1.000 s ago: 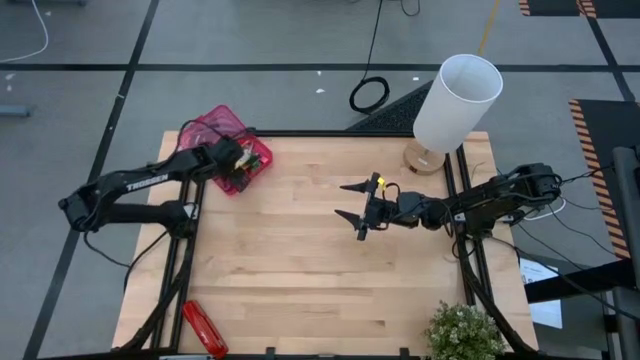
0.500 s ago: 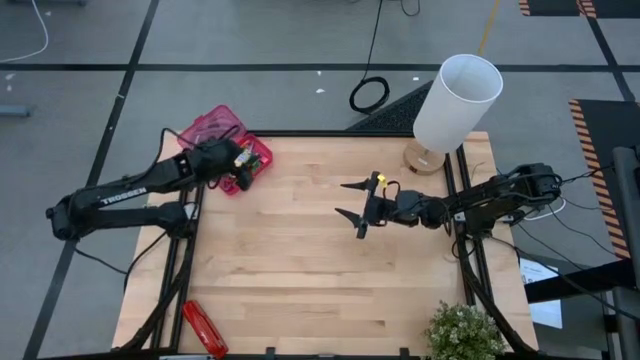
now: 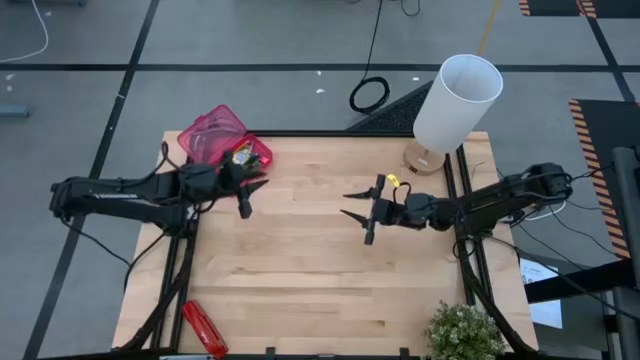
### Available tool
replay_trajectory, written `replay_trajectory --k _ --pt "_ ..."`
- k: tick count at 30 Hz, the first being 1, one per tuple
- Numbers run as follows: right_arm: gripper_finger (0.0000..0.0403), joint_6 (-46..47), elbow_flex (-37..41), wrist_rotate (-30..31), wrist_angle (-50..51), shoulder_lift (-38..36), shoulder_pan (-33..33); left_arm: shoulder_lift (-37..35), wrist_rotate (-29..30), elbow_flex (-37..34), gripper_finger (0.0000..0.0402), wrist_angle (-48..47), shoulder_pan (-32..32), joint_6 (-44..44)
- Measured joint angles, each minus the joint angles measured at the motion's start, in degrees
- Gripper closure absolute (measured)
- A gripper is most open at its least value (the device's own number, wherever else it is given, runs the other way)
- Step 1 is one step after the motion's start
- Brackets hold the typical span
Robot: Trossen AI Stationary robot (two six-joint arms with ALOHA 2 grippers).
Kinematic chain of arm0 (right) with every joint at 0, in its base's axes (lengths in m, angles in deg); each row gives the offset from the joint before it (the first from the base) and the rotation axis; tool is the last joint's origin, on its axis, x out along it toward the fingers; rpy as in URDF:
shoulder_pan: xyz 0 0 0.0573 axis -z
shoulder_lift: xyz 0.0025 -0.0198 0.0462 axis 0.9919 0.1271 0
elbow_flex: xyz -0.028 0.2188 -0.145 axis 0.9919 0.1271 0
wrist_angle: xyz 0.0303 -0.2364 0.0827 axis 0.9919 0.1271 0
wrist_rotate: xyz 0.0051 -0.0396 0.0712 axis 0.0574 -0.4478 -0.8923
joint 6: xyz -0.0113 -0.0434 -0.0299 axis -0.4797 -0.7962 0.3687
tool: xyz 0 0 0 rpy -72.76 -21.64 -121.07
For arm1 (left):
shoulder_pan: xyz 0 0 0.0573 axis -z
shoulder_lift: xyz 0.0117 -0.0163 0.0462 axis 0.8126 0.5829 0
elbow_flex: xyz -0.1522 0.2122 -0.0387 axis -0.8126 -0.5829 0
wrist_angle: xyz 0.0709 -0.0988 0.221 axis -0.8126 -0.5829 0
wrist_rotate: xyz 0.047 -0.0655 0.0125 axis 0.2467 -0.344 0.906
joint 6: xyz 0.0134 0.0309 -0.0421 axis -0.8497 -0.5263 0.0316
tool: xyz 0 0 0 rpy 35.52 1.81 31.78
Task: Pack school essentials
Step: Return to Home Position
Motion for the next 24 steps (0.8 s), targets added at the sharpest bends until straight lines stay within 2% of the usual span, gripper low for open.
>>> replay_trajectory --k 5,10,14,17,20,22,24 --pt "0.0310 1.2 0.0 -0.1 6.1 -4.9 -2.1 0.1 0.1 0.0 0.0390 5.0 5.1 -1.0" --pt "0.0393 1.3 2.4 -2.6 8.2 -7.2 -2.1 0.7 0.0 -4.0 0.0386 14.0 8.1 -2.5" --pt "0.0388 1.8 5.6 -3.3 7.8 -9.3 -2.2 0.6 -4.4 -9.2 0.0392 25.5 8.3 -3.8" --pt "0.0389 1.9 8.3 -3.0 7.4 -11.9 -2.1 0.6 -9.1 -12.4 0.0398 29.2 7.7 -3.8" --pt "0.0399 1.7 11.5 -3.0 7.3 -15.5 -2.1 0.6 -5.6 -13.7 0.0392 28.4 7.1 -3.7" --pt "0.0401 1.7 13.6 -3.0 7.0 -17.9 -2.0 0.6 -2.8 -14.2 0.0383 27.4 7.0 -0.6" --pt "0.0400 1.8 15.2 -2.9 6.9 -20.2 -2.0 1.0 -3.1 -14.7 0.0380 28.4 7.0 1.1"
